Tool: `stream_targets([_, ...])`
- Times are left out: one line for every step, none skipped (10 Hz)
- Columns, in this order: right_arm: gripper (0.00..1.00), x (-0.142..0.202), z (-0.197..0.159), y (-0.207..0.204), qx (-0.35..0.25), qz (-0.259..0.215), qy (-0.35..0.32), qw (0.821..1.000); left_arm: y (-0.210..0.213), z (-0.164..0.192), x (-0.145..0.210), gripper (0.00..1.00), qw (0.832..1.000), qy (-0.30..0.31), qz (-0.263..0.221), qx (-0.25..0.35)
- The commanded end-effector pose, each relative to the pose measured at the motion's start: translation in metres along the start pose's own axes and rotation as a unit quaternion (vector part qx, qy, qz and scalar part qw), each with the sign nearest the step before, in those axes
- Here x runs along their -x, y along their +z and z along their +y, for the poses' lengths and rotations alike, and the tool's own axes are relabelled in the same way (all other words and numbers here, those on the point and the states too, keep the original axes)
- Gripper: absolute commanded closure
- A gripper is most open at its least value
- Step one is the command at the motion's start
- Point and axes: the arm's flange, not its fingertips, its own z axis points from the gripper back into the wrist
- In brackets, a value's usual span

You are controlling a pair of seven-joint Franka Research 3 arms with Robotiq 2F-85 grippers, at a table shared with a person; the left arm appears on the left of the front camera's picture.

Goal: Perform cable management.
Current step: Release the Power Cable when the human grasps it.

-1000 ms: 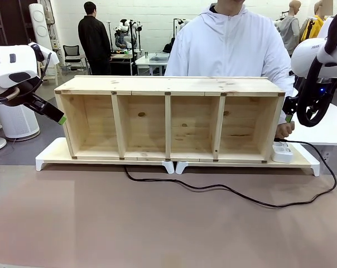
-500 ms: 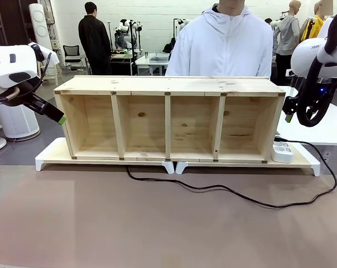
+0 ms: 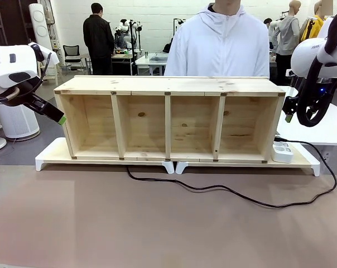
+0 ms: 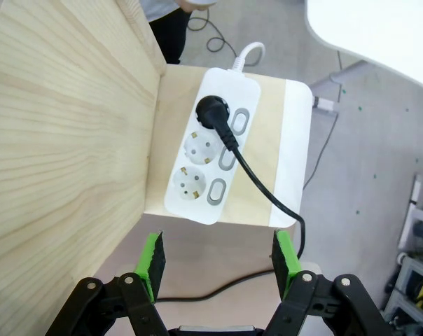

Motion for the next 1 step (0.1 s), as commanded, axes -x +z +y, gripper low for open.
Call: stream_targets([0.21,0.0001,-0.0002,-0.0009,0.000,0.001,-0.003,1.000,-0.0004,0.0000,-0.0002,0.00,1.000,-0.001,0.001,-0.002])
